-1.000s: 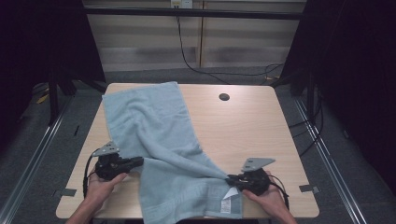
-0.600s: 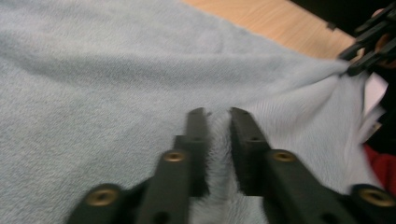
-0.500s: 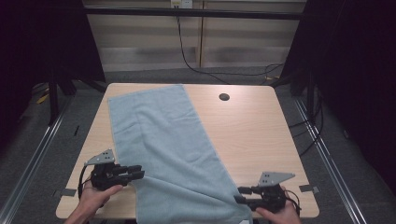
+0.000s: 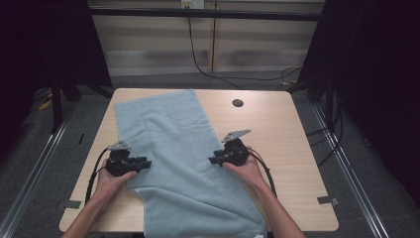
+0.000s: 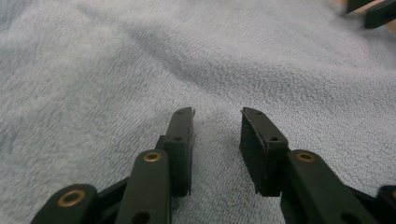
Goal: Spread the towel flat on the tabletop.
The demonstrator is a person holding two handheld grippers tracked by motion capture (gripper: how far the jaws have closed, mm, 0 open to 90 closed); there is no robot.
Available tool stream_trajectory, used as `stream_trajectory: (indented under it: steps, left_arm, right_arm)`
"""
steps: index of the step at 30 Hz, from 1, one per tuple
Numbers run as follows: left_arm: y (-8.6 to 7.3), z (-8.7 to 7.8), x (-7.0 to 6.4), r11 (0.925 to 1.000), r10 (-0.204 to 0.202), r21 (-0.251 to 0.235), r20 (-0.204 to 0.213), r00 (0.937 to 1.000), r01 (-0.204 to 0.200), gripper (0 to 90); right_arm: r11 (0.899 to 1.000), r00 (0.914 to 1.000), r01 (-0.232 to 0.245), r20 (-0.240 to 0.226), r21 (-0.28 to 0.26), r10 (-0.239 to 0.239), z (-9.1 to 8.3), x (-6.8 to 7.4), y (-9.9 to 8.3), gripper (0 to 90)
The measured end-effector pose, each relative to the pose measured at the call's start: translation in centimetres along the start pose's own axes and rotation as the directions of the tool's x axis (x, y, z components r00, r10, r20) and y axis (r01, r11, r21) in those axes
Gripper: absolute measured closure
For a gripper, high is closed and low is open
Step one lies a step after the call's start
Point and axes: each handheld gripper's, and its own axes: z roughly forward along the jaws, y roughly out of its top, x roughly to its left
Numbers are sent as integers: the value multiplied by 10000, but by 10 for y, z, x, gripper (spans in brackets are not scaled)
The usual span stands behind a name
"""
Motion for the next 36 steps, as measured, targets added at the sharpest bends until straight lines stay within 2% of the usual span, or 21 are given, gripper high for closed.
stream_trajectory:
  steps: [3,5,6,7,8,9,10,11,12,15,20,22,24,25,26,27,28,31,32,34,36]
  left_arm:
    - [0,2,-3,9999,153,-1,-12,9999,-153,601]
    - [0,5,-6,9999,161,-47,136,9998,-160,572]
    - [1,6,-8,9998,175,-34,184,9997,-174,572]
    - [2,8,-10,9997,242,-45,262,9994,-241,559]
    - [2,10,-12,9996,274,11,465,9985,-274,559]
    - [4,16,-21,9989,463,40,832,9955,-468,555]
    - [4,16,-21,9989,463,40,832,9955,-468,548]
    - [7,23,-33,9964,812,154,907,9926,-829,538]
    - [7,23,-33,9964,812,154,907,9926,-829,515]
    - [9,30,-57,9889,1351,477,1114,9846,-1410,480]
    - [0,27,-77,9805,1768,600,1474,9731,-1873,475]
    - [-10,17,-93,9753,1927,758,1670,9669,-2075,462]
    - [-14,13,-99,9734,1943,894,1644,9671,-2108,460]
    - [-19,9,-105,9695,2070,969,1667,9640,-2250,449]
    - [-27,1,-114,9628,2251,1076,1876,9561,-2478,437]
    - [-27,1,-114,9628,2251,1076,1876,9561,-2478,436]
    - [-32,-6,-115,9636,2158,1104,2158,9523,-2433,435]
    - [-31,-9,-109,9695,1988,962,2302,9526,-2255,444]
    - [-22,-12,-100,9800,1632,765,2194,9619,-1838,441]
    - [-17,-12,-93,9842,1539,535,2107,9654,-1686,441]
    - [-3,-9,-72,9879,1418,420,1492,9786,-1496,458]
  right_arm:
    - [10000,9999,-51,94,-84,52,-1,0,-2,615]
    - [9998,9982,124,582,133,-131,-15,0,-13,615]
    - [9998,9982,124,582,133,-131,-15,0,-13,615]
    - [10000,9977,-22,679,67,18,-30,-1,-27,617]
    - [10000,9977,-22,679,67,18,-30,-1,-27,617]
    - [9997,9976,-262,644,-29,263,-45,0,-42,619]
    - [9997,9976,-262,644,-29,263,-45,0,-42,619]
    - [9996,9968,-248,765,119,239,-59,7,-55,618]
    - [9996,9960,-184,877,202,166,-65,12,-61,617]
    - [9998,9954,-161,942,135,147,-81,27,-80,614]
    - [9992,9964,-386,760,69,380,-100,46,-101,613]
    - [9986,9962,-520,703,-40,521,-110,59,-115,615]
    - [9984,9964,-545,637,-145,553,-112,64,-119,615]
    - [9986,9978,-522,416,-52,524,-114,72,-122,612]
    - [9988,9983,-487,325,2,486,-115,76,-123,604]
    - [9988,9983,-487,325,2,486,-115,76,-123,604]
    - [9990,9989,-431,170,106,429,-115,80,-123,579]
    - [9994,9996,-289,77,208,288,-115,80,-119,549]
    - [9991,9989,-388,271,-167,392,-115,72,-110,540]
    - [9983,9980,-500,368,-288,510,-115,66,-105,535]
    - [9971,9955,-565,737,-502,601,-109,46,-88,518]
